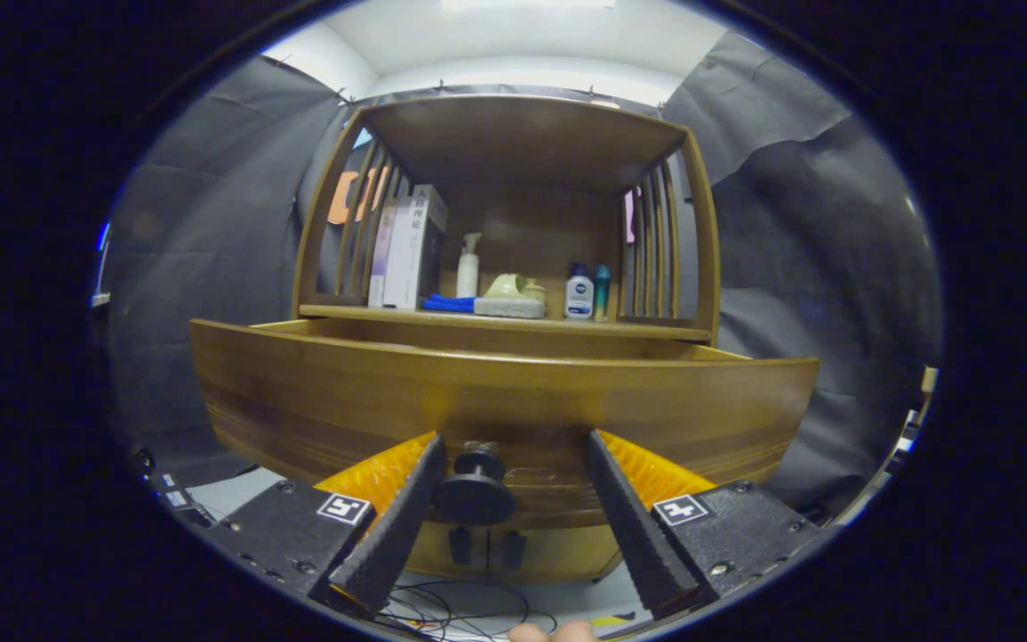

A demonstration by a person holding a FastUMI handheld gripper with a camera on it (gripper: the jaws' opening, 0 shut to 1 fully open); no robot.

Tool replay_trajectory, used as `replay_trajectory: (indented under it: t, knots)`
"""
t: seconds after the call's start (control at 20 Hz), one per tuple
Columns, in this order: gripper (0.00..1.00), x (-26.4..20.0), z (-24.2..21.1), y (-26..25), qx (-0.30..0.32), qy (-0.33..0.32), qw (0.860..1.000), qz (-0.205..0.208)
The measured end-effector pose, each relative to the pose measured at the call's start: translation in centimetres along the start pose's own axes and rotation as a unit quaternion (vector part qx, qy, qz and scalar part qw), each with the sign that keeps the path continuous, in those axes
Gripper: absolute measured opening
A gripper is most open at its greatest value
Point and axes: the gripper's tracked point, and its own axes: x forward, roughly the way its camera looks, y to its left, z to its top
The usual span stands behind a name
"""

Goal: Pull open the drawer, take out the items inside it, and place them on the countertop above the cabinet.

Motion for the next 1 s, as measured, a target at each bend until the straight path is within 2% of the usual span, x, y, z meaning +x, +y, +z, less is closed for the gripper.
replay_trajectory:
  t: [0.25, 1.0]
  knots:
    - [1.0, 1.0, 0.1, 0.0, 0.018, 0.001, 1.0, 0.006]
    - [0.99, 4.9, 0.9, 0.3, 0.011, 0.001, 1.0, 0.0]
